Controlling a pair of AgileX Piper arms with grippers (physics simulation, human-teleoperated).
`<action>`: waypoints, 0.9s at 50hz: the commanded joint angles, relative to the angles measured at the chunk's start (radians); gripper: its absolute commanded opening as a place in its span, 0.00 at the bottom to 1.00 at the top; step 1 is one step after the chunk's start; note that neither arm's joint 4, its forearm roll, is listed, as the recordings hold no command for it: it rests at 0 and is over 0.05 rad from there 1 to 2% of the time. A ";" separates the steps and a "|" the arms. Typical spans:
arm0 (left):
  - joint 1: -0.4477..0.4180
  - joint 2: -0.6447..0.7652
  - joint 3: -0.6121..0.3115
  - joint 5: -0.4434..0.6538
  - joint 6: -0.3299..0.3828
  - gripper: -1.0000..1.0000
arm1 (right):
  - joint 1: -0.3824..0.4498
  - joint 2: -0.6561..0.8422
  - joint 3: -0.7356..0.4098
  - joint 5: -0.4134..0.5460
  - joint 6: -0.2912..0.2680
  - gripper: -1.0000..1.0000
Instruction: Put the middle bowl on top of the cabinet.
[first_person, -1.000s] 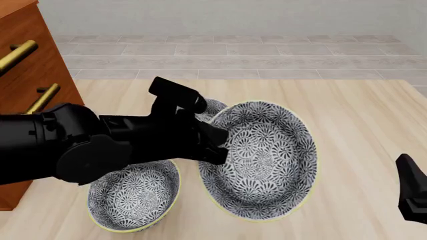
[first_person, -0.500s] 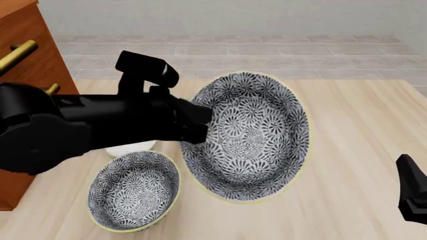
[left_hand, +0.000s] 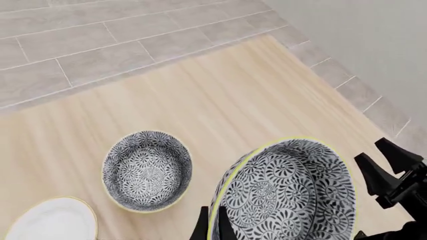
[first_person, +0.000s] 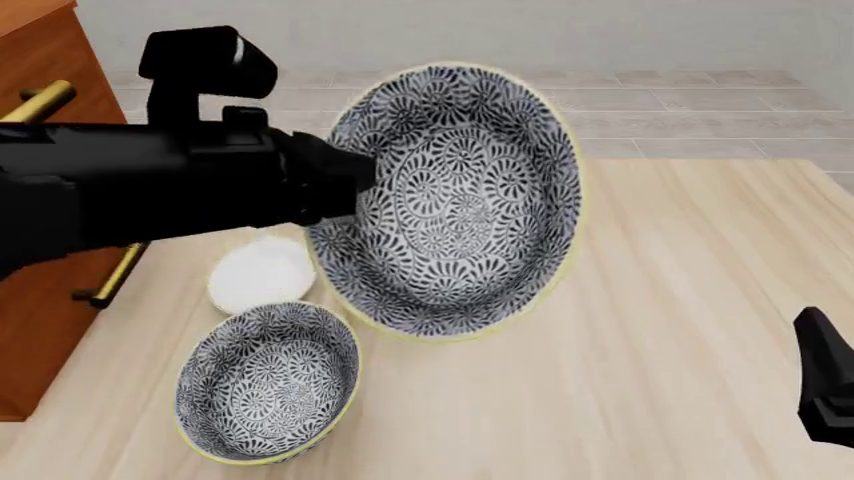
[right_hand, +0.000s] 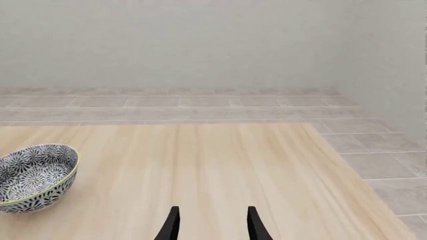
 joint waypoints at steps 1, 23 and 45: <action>0.038 -0.044 -0.037 0.047 -0.004 0.00 | -0.001 0.000 0.000 -0.005 -0.003 1.00; 0.151 -0.093 -0.129 0.156 -0.028 0.00 | -0.010 0.000 0.000 -0.013 -0.007 1.00; 0.294 -0.120 -0.204 0.216 -0.050 0.00 | -0.012 -0.001 0.000 -0.019 -0.013 1.00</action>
